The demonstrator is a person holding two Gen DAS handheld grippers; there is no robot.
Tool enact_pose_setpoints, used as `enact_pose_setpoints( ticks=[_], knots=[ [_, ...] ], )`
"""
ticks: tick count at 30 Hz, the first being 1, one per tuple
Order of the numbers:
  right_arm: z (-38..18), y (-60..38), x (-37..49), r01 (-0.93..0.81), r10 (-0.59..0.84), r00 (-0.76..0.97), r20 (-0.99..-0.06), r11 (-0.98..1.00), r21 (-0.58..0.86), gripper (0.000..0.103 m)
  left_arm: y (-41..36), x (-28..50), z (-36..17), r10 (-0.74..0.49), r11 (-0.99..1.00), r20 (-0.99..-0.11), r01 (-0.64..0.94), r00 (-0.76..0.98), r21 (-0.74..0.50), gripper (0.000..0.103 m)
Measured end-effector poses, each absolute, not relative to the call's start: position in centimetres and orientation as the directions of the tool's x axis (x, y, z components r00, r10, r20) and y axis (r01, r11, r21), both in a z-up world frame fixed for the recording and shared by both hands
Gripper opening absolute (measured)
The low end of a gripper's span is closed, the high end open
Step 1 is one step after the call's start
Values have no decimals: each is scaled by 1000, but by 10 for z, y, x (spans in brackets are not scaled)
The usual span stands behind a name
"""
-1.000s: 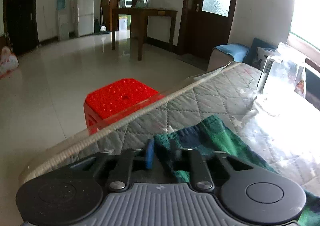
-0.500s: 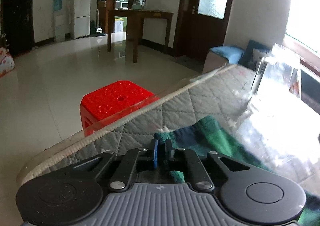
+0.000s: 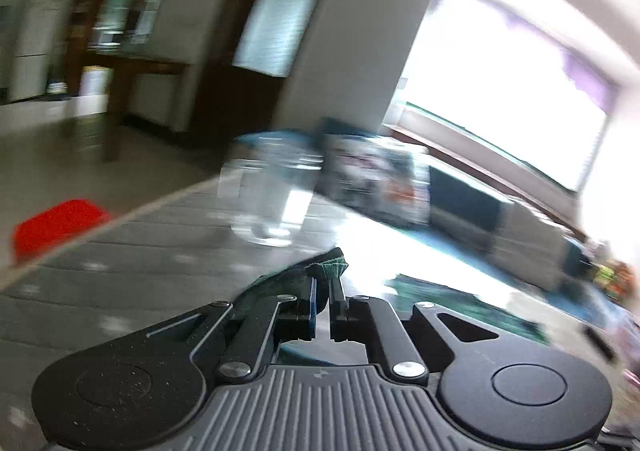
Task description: Fold clothes
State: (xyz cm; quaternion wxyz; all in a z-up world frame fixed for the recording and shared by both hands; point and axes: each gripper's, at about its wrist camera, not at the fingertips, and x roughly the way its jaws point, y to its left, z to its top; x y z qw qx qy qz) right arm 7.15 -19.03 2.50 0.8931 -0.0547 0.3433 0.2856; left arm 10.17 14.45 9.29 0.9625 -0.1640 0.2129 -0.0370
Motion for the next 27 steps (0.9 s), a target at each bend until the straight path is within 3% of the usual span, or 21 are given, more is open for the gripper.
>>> enact_pose_setpoints(
  ticks=[7, 11, 20, 27],
  knots=[
    [41, -241, 64, -447, 487, 634, -601, 865, 230, 42, 38, 68, 81, -384, 913, -420, 270, 822, -305, 4],
    [40, -258, 62, -407, 500, 631, -594, 865, 295, 42, -10, 54, 58, -439, 898, -472, 362, 764, -249, 3],
    [17, -259, 86, -327, 578, 539, -613, 814, 480, 42, -39, 41, 29, -452, 881, -582, 442, 676, -170, 4],
    [-9, -232, 113, -266, 598, 476, -645, 797, 543, 42, -32, 45, 23, -454, 869, -609, 474, 651, -141, 4]
  ],
)
